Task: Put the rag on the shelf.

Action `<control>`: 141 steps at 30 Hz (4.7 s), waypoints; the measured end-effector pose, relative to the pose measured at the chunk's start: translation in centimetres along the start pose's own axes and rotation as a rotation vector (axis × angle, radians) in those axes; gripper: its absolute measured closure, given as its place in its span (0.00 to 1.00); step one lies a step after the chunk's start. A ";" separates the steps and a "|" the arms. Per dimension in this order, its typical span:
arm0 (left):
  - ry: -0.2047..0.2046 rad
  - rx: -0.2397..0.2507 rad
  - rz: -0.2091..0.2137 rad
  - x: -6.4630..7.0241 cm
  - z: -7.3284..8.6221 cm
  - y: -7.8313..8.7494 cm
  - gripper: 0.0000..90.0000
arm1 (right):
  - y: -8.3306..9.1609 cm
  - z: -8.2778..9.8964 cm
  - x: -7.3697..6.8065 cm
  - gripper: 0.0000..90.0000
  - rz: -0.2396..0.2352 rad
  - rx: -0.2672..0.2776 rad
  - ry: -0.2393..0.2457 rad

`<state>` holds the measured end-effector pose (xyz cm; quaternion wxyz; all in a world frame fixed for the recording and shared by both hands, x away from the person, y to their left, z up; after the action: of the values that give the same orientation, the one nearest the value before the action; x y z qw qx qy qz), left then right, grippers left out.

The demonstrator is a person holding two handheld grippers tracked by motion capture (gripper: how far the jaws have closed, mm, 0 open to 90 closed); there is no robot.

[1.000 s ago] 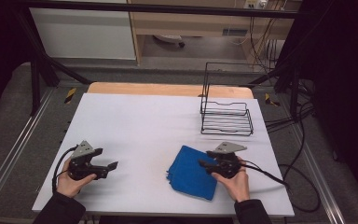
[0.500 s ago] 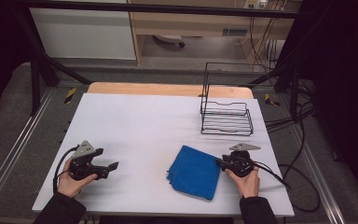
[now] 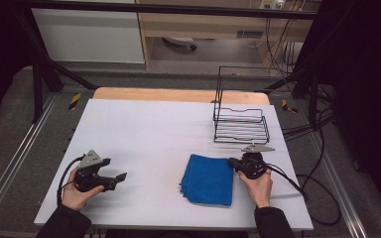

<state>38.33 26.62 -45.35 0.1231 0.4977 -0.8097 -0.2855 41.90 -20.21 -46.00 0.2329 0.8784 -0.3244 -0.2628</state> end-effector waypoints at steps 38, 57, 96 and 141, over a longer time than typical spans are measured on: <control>-0.045 -0.011 0.016 4.8 -4.7 -1.6 0.09 | 2.3 0.1 -0.6 0.05 -0.086 0.051 0.091; -0.077 -0.019 0.059 11.2 -9.9 -6.4 0.14 | 4.2 2.1 -0.1 0.04 -0.078 0.088 0.059; -0.064 -0.187 0.118 16.8 -11.0 -14.8 0.66 | 3.4 2.3 0.0 0.05 -0.093 0.027 0.046; -0.060 -0.172 0.144 17.7 -10.3 -14.6 0.91 | -1.0 -0.2 2.7 0.69 -0.048 -0.033 -0.045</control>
<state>45.63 2.65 -47.08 0.1610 0.4171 -0.8192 -0.3593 44.24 -21.30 -47.28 0.2335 0.8758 -0.3041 -0.2933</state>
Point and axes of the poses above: each handheld gripper's, and its own axes: y roughly backward along the jaws, z roughly out of its underside, x roughly to its right, the point moved 3 cm from there along -y, roughly forward along the jaws, and after that the axes turned 15 degrees about -z, right-handed, at the moved point
